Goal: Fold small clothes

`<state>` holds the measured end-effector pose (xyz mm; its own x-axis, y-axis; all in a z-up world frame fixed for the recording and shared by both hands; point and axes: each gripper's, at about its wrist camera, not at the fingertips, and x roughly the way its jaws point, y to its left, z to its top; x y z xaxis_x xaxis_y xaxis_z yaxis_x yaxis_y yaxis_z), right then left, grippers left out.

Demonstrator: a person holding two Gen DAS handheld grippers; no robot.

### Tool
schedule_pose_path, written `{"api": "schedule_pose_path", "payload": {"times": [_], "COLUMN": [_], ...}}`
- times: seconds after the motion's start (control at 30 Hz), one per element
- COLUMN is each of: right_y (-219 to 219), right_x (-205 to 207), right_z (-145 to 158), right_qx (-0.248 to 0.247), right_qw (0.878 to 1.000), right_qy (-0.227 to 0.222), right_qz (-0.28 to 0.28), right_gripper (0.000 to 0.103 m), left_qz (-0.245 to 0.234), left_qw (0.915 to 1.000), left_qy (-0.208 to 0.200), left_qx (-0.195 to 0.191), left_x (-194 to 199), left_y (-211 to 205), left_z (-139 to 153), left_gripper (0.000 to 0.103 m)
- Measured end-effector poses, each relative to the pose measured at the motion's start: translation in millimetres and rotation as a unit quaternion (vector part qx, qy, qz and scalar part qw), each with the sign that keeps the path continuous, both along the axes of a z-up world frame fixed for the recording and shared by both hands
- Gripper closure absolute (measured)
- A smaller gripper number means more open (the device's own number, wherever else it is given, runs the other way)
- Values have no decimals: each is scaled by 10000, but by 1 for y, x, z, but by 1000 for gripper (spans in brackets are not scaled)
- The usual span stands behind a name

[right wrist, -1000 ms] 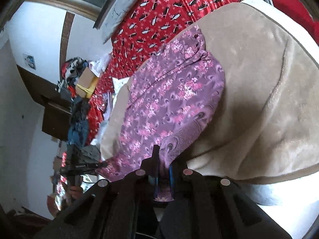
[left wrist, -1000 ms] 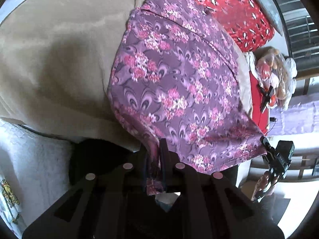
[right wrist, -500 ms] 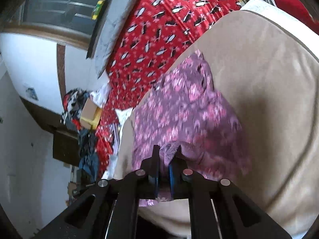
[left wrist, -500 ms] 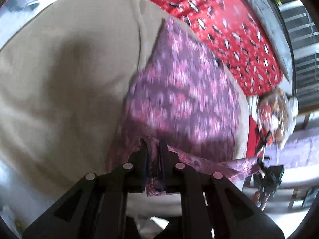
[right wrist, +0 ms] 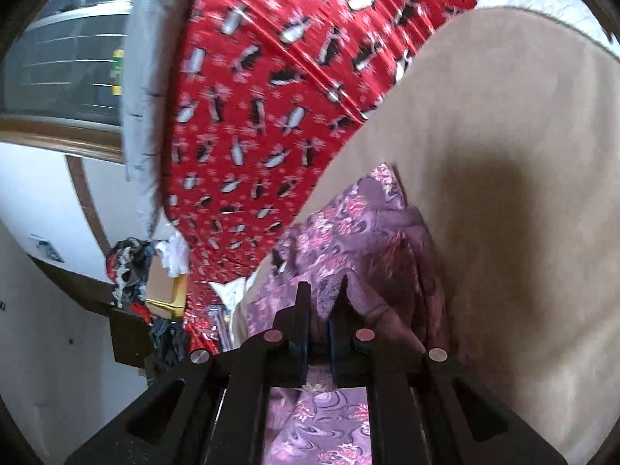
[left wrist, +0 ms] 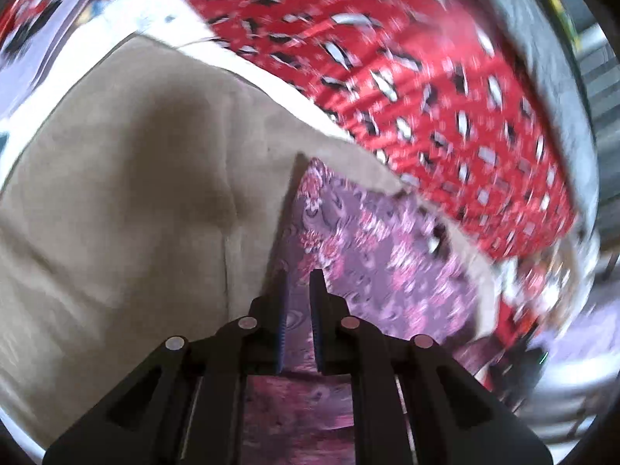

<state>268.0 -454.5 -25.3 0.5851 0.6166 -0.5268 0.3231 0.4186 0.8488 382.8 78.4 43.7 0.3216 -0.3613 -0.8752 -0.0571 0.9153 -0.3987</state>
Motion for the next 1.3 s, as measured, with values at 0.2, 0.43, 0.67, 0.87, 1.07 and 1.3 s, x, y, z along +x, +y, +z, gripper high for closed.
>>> {"api": "schedule_pose_path", "payload": {"times": [0.2,0.43,0.67,0.87,1.07,1.3], "right_y": [-3,-26,-2,25,11,-11], "right_x": [-10,-63,-71,-26,-5,-31], "right_z": [-24,-18,-14,-15,12,13], "right_qx": [-142,162,69,141,-134,-1179], "right_qw": [9991,9996,9980,9980,9994,9928], "right_qy": [346,186,297,141,-293,-163], "right_qz": [193,-130,558,600,103,130], "right_gripper": [91,77,76,76,76,68], "left_qz": [-1080,-1335,-1808,-1582,-566,-1430], "left_qw": [9934,9906,9813,9867,9982,9894], "left_qy": [303,230,129,321,-189,44], "left_qx": [224,-201,-650,-196,-23,244], "left_x": [-35,-81,-110,-63,-11,-42], "left_y": [-9,16,-13,-55,-23,-5], "left_z": [-35,-40,-44,-54,-12,-46], "left_gripper": [66,51,50,57,56,46]}}
